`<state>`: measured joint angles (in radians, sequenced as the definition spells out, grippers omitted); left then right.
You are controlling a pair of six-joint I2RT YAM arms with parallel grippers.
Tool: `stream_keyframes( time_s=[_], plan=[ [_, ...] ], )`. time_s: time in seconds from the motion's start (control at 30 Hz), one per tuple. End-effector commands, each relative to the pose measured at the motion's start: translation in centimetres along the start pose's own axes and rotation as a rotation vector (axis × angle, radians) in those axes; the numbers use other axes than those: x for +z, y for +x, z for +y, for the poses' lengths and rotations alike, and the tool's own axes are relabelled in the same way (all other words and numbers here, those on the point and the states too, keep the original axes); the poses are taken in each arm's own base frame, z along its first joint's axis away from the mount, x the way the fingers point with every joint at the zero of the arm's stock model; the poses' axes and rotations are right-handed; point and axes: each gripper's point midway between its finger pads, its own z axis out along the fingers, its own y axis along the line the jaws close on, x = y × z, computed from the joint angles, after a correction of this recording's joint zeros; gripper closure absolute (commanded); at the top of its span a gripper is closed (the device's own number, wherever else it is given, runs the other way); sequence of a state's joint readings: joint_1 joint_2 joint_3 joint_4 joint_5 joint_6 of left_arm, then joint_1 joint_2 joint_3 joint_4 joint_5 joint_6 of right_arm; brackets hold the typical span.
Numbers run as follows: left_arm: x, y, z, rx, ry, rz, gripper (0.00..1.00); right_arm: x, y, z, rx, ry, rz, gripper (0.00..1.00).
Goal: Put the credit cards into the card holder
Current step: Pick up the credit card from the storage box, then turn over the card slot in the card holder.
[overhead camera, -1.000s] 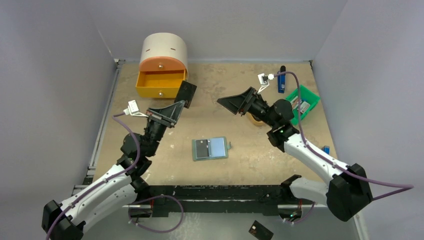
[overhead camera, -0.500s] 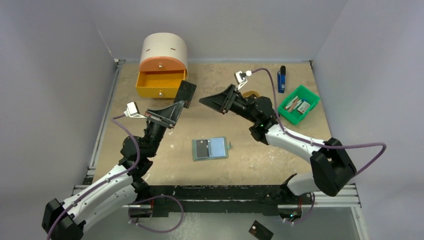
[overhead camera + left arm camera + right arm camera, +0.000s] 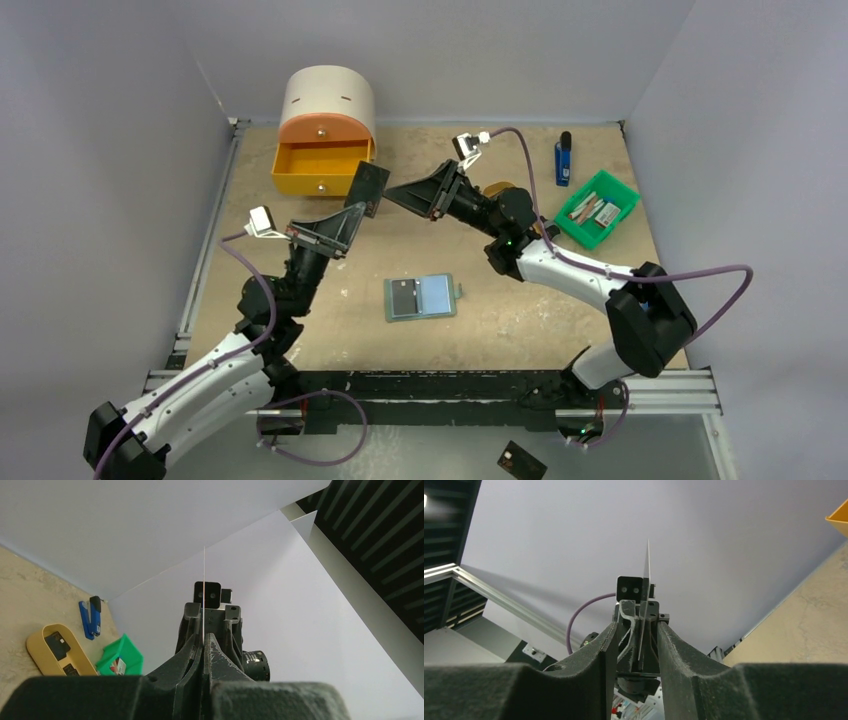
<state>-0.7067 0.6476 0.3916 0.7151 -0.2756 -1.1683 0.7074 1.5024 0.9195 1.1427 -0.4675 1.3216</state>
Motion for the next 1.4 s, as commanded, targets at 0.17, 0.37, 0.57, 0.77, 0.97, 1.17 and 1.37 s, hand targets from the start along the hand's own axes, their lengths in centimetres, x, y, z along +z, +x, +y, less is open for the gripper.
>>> stream_keyframes(
  time_s=[0.17,0.37,0.57,0.77,0.97,1.17,1.37],
  plan=[
    [-0.1,-0.6,-0.6,-0.019,0.014,-0.020,1.00,1.1,0.0,3.5,-0.031,-0.107,0.032,0.72],
    [-0.1,-0.7,-0.7,-0.022,0.014,-0.022,1.00,1.5,0.5,3.2,-0.019,-0.096,0.064,0.70],
    [-0.1,-0.8,-0.9,-0.022,0.020,-0.024,1.00,1.5,0.7,2.8,-0.013,-0.083,0.072,0.73],
    [0.0,-0.5,-0.4,-0.016,-0.003,-0.015,1.00,1.5,0.9,3.0,-0.014,-0.091,0.087,0.93],
    [-0.1,0.2,1.8,0.024,-0.130,0.029,0.75,0.7,1.7,2.7,-0.034,-0.052,0.145,1.00],
    [-3.5,-2.6,7.2,0.233,-0.559,0.017,0.29,-4.3,0.3,-2.2,-0.302,0.377,0.211,1.00],
    [-6.7,-1.4,11.5,0.391,-0.727,0.158,0.32,-13.6,3.1,-9.2,-0.424,0.819,0.493,1.00]
  ],
)
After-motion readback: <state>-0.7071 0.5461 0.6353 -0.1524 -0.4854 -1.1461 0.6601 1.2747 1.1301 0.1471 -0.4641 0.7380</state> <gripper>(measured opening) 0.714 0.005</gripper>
